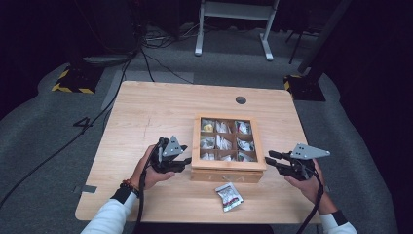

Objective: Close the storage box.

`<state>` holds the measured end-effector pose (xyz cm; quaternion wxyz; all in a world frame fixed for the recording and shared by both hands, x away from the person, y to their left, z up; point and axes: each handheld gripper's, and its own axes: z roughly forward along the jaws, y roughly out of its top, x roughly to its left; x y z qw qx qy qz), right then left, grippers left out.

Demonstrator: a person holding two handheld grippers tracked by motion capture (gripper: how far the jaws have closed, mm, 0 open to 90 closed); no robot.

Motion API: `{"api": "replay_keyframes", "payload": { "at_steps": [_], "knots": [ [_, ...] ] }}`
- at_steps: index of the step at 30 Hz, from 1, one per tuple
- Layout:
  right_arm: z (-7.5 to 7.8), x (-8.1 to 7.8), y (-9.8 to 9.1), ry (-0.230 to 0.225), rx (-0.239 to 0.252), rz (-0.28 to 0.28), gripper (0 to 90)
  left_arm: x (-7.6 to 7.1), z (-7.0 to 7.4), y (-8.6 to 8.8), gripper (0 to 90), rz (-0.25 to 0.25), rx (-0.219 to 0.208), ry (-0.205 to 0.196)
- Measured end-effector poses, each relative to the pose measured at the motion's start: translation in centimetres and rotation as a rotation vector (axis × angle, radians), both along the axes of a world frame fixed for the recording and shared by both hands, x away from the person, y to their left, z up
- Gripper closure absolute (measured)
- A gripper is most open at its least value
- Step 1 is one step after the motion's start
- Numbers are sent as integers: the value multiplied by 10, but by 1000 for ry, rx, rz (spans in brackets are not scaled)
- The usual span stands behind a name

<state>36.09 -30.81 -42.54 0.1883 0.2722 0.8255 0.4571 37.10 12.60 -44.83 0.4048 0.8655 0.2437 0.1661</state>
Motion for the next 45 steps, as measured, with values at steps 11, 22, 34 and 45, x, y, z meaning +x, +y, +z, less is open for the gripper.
{"api": "replay_keyframes", "payload": {
  "at_steps": [11,22,34,45],
  "knots": [
    [-5,-8,4,9,-14,18,678,-9,-5,6,496,-31,-26,39],
    [-3,-19,3,15,12,40,664,-18,-4,8,476,-50,-21,42],
    [-12,-28,12,41,-20,78,642,-31,-14,16,404,-50,24,55],
    [-8,-29,9,42,-43,69,514,-37,-36,41,176,1,85,98]
  ]
}}
